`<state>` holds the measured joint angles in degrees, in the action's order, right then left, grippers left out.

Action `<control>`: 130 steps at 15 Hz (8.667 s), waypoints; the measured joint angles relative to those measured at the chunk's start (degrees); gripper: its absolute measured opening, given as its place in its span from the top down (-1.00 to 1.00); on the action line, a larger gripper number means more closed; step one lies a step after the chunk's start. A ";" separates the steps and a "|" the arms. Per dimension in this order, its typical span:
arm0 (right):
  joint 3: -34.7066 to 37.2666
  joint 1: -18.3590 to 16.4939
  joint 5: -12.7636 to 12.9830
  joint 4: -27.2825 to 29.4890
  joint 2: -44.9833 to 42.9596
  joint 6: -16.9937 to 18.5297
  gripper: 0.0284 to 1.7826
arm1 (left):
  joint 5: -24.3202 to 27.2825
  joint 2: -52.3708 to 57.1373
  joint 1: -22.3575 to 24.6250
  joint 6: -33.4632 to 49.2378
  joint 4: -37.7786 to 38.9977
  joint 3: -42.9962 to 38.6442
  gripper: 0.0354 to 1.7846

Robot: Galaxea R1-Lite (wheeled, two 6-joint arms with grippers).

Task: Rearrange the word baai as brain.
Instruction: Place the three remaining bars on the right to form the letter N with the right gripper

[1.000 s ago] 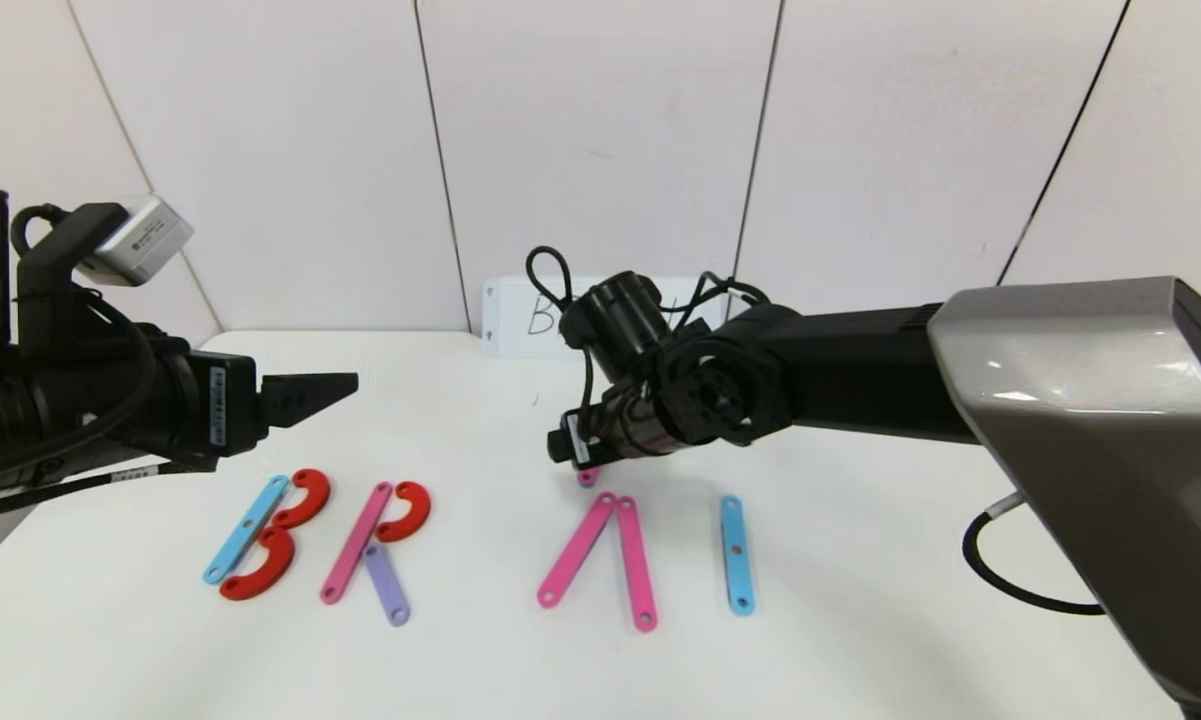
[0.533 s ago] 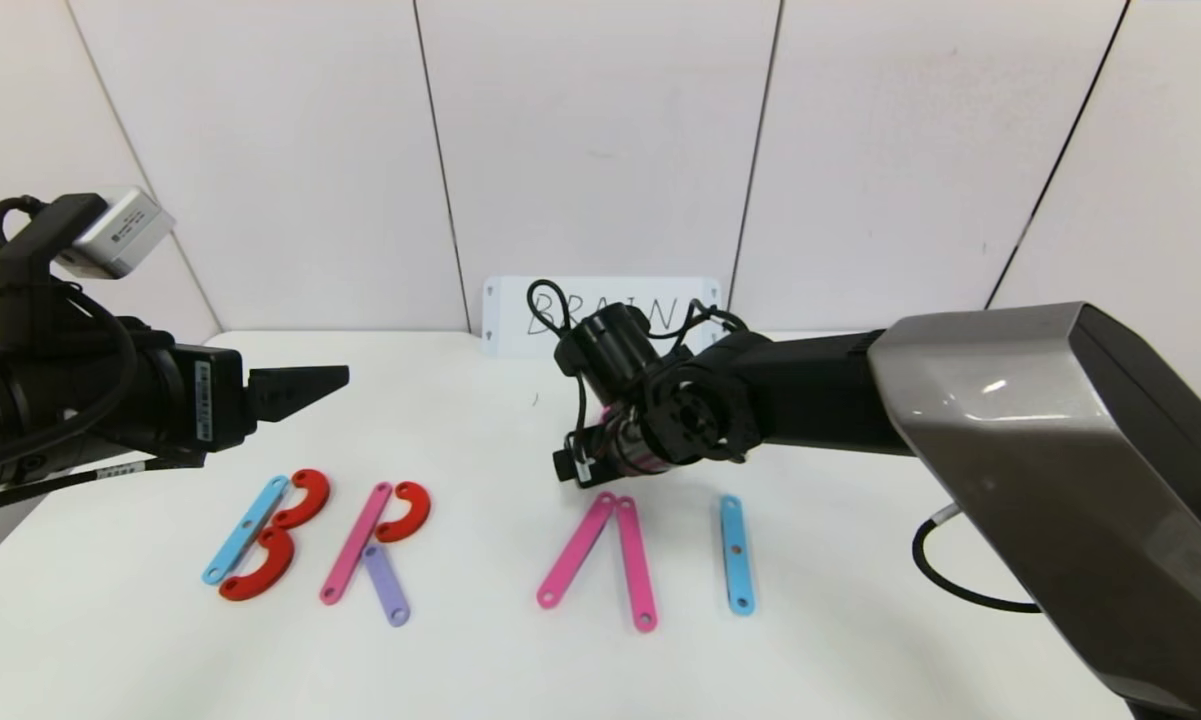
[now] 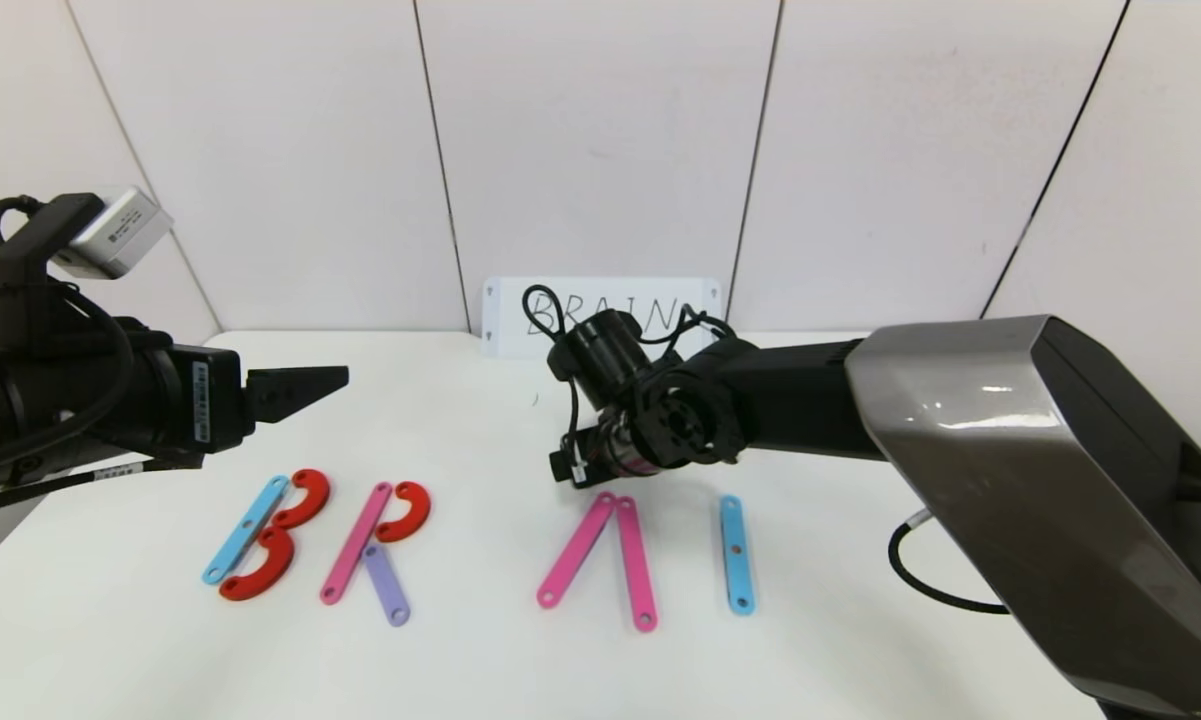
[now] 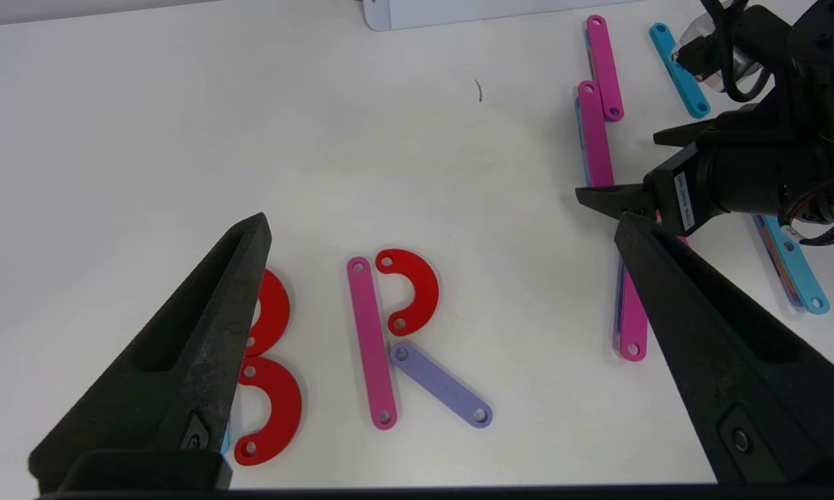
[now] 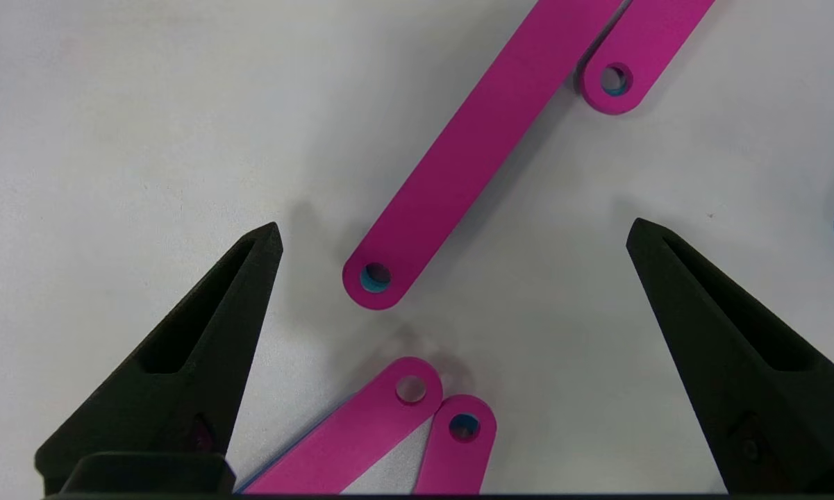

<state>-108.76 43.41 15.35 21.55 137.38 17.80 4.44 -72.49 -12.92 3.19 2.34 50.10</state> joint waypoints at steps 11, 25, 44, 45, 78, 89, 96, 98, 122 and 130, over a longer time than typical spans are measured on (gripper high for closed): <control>-3.19 0.16 0.00 -0.15 2.86 -0.05 -0.95 | 0.74 0.66 -0.09 -0.09 -0.80 -0.09 -0.94; -3.39 -0.77 0.55 -1.82 4.02 -0.27 -0.95 | 0.83 0.68 -0.35 -0.15 -0.80 -0.50 -0.94; -3.34 -2.95 2.97 -2.21 3.36 -0.30 0.69 | 2.39 1.18 -1.44 -0.15 -1.50 -1.10 -0.94; -3.36 -3.30 3.39 -2.35 3.11 -0.27 0.69 | 2.41 1.24 -1.66 -0.20 -1.50 -1.23 -0.94; 59.93 -5.81 10.34 -12.48 -38.10 11.45 0.69 | 3.06 0.66 -2.18 -0.15 -1.50 -1.29 -0.94; 58.42 -5.81 10.12 -15.74 -31.78 11.50 0.69 | 3.08 0.74 -2.10 -0.17 -1.49 -1.16 -0.94; 58.55 -5.74 9.67 -17.35 -29.50 11.61 0.37 | 3.06 0.83 -2.04 -0.17 -1.49 -1.13 -0.94; 58.71 -5.40 9.70 -18.38 -28.15 12.11 0.02 | 3.08 0.85 -1.99 -0.15 -1.49 -1.10 -0.94; 16.10 -12.28 10.28 -17.86 -6.07 -4.74 -0.93 | 3.00 -0.20 -1.85 -0.15 -1.49 -1.16 -0.94; 14.17 -14.17 9.48 -18.75 -1.35 -4.57 -0.94 | 2.94 -1.38 -1.85 -0.30 -1.40 -1.32 -0.94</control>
<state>-94.60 29.25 24.83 2.80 136.02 13.23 7.38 -73.86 -14.77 2.89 0.94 48.79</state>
